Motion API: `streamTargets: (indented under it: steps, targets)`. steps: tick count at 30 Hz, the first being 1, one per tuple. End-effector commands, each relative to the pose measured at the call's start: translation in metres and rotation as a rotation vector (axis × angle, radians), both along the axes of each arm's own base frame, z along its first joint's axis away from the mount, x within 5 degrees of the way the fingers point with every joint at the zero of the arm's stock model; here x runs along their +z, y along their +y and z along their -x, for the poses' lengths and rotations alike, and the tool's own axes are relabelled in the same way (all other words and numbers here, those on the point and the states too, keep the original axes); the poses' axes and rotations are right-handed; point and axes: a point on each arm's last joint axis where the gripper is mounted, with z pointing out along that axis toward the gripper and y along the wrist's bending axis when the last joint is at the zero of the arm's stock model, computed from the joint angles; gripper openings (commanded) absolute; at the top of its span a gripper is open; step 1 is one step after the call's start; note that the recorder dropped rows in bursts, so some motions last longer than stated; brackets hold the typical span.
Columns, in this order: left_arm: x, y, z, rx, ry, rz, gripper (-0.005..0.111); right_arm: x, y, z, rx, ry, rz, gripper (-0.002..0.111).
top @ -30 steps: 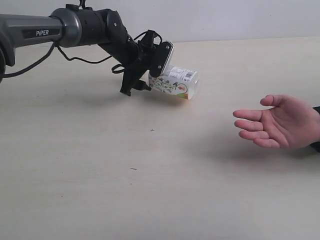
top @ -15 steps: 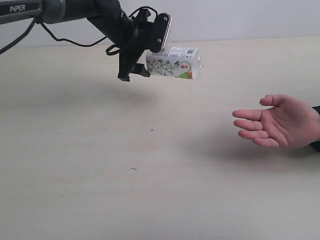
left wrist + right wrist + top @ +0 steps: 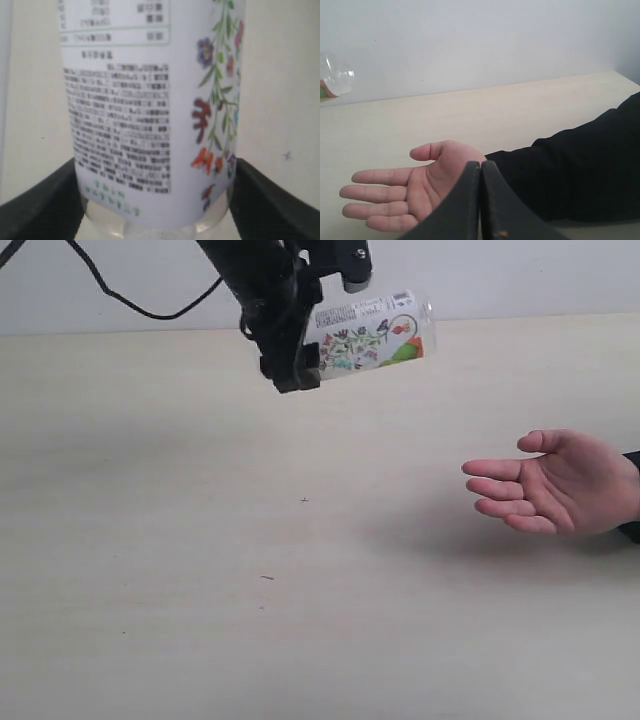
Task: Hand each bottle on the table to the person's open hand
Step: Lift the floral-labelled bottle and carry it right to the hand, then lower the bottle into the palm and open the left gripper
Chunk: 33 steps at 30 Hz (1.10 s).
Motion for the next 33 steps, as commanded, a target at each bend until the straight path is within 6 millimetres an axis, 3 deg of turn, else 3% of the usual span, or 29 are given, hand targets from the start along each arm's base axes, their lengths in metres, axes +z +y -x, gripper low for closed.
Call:
streamTargets:
  steps: [1, 6, 11, 20, 27, 33]
  targets:
    - [0.001, -0.024, 0.036, 0.170, 0.030, -0.012, 0.000, 0.000, 0.000, 0.000, 0.004, -0.010, 0.002, 0.000]
    - [0.005, -0.049, 0.069, 0.347, 0.047, 0.040, 0.000, 0.000, 0.000, 0.000, 0.004, -0.010, 0.002, 0.000]
    - [0.018, -0.068, 0.097, 0.586, 0.139, 0.201, 0.000, 0.000, 0.000, 0.000, 0.004, -0.010, 0.002, 0.000]
    - [0.023, -0.104, 0.148, 0.926, 0.512, 0.435, 0.000, 0.000, 0.000, 0.000, 0.004, -0.010, 0.002, 0.000]
    - [0.024, -0.136, 0.167, 0.990, 0.754, 0.658, 0.000, 0.000, 0.000, 0.000, 0.004, -0.010, 0.002, 0.000]
    - [-0.006, -0.156, 0.161, 1.060, 0.877, 0.741, 0.000, 0.000, 0.000, 0.000, 0.004, -0.010, 0.002, 0.000]
